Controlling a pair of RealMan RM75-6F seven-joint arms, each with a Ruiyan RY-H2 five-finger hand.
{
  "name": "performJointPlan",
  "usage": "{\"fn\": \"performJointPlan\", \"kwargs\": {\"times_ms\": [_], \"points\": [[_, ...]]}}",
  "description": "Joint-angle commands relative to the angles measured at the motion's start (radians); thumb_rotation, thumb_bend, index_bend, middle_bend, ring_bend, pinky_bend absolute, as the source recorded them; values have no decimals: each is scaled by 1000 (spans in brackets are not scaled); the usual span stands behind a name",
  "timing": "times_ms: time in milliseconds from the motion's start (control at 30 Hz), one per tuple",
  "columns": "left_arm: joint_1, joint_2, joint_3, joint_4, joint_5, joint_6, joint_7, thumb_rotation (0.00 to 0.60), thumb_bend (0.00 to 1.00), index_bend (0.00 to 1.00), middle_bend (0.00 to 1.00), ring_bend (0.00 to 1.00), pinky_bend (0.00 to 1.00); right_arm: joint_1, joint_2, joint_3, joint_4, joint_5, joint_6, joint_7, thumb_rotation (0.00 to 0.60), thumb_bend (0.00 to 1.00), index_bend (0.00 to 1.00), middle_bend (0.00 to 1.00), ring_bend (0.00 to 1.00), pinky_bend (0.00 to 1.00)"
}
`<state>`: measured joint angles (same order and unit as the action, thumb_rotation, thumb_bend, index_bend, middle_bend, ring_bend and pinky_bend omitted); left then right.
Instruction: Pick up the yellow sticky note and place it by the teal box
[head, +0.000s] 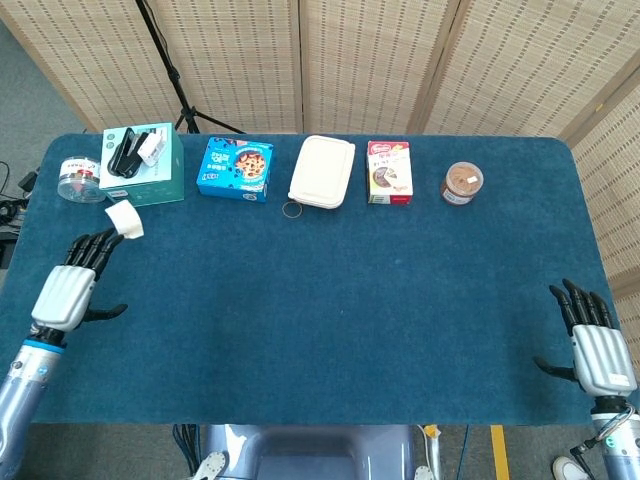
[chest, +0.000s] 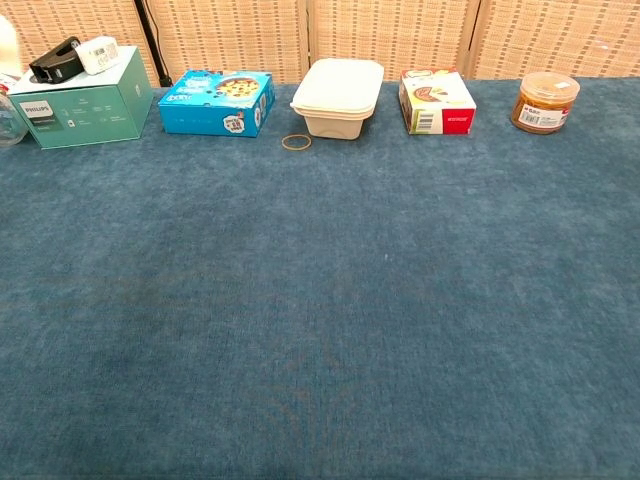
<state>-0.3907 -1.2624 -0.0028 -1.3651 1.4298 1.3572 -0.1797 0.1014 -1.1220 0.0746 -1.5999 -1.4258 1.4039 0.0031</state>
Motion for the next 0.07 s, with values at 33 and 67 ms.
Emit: {"fn": "performJointPlan", "kwargs": {"times_ms": [33,67], "points": [[27,5,-5,-2,21,19,-22,600,0,0,0,0,0,-4,3,3,-1,3,7,1,600,0,0,0,0,0],[28,10,-6,-9,21,16,-17,600,0,0,0,0,0,-6,5,3,-3,3,8,3,600,0,0,0,0,0]]}}
